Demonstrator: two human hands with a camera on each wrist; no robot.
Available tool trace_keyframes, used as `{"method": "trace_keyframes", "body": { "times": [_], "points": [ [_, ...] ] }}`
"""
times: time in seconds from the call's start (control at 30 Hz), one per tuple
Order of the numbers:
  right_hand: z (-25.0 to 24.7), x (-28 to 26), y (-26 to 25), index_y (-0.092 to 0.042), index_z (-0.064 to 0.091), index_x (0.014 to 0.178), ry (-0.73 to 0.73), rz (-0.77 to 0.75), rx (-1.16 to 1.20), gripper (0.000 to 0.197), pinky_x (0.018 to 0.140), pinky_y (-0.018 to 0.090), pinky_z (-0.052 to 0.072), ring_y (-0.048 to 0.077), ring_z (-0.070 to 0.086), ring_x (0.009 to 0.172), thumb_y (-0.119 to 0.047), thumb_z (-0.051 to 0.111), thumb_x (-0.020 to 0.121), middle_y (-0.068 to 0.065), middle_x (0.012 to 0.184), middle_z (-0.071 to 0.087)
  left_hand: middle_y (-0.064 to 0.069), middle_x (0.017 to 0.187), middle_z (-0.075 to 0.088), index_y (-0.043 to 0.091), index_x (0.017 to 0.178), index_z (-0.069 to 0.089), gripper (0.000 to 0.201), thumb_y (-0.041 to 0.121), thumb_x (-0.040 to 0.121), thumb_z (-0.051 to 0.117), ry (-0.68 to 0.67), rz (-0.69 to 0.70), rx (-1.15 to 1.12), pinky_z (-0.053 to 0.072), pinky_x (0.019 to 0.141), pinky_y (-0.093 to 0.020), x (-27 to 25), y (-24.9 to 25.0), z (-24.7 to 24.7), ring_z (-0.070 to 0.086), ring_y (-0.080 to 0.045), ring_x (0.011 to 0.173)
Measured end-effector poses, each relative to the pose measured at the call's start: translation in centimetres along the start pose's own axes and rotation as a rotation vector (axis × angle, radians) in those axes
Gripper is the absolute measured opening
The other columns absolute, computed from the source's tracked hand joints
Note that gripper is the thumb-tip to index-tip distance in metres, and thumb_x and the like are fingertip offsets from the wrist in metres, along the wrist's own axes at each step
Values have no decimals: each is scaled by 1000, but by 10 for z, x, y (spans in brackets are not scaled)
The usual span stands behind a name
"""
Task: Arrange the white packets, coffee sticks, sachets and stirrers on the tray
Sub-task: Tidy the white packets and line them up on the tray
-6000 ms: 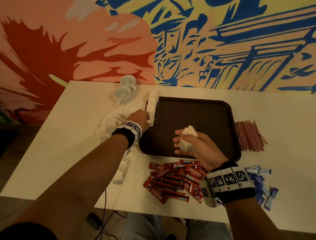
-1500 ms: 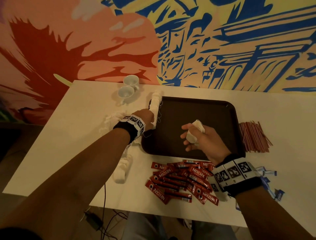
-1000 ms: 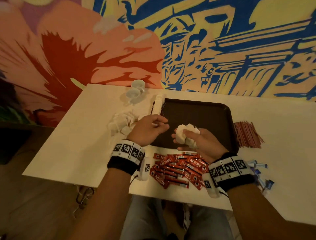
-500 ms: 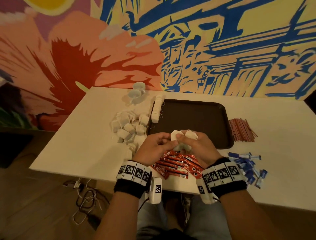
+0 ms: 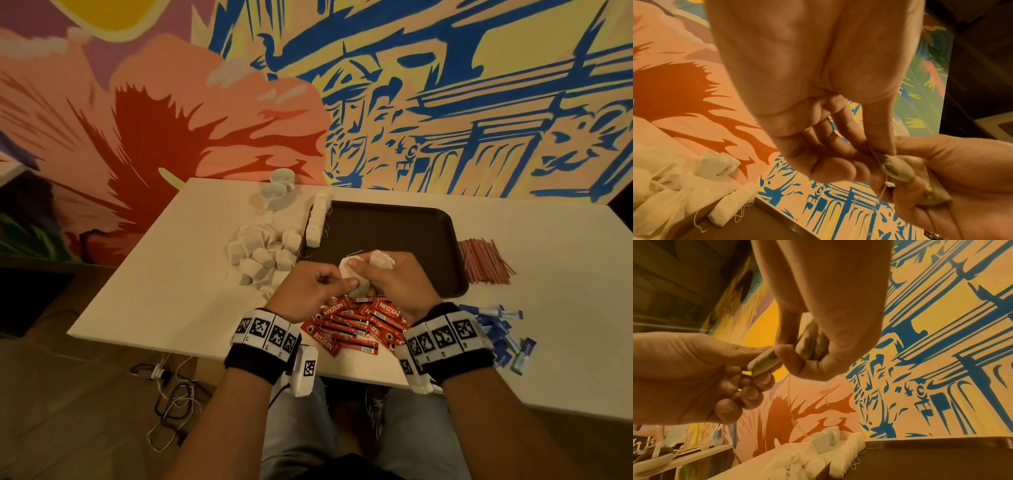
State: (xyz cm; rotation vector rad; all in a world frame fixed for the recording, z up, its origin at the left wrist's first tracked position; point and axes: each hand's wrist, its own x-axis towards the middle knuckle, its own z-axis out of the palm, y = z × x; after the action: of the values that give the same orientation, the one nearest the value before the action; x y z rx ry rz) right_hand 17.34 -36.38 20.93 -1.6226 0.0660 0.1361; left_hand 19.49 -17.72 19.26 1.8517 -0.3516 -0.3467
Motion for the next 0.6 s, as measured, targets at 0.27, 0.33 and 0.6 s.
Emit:
{"method": "trace_keyframes", "body": {
  "times": [0.27, 0.33, 0.6],
  "points": [
    [2, -5, -7, -13, 79, 100, -22, -5, -14, 15, 76, 46, 60, 33, 74, 79, -25, 73, 92, 14, 88, 77, -5, 68, 66, 6, 91, 75, 21, 27, 89, 74, -39, 22, 75, 49, 61, -22, -1, 11, -2, 59, -8, 61],
    [1, -6, -6, -13, 78, 100, -26, 9, -26, 15, 84, 52, 60, 33, 76, 86, -24, 73, 92, 11, 90, 78, 4, 66, 67, 14, 90, 76, 14, 28, 91, 73, -68, 20, 103, 47, 62, -18, -2, 11, 0, 59, -4, 60],
    [-11, 5, 1, -21, 75, 108, 23, 223, 57, 28, 81, 44, 58, 28, 70, 91, -44, 65, 96, 10, 101, 72, 5, 76, 73, 26, 94, 74, 9, 31, 87, 76, -82, -29, 189, 51, 64, -22, 15, 10, -22, 64, -5, 66]
  ]
}}
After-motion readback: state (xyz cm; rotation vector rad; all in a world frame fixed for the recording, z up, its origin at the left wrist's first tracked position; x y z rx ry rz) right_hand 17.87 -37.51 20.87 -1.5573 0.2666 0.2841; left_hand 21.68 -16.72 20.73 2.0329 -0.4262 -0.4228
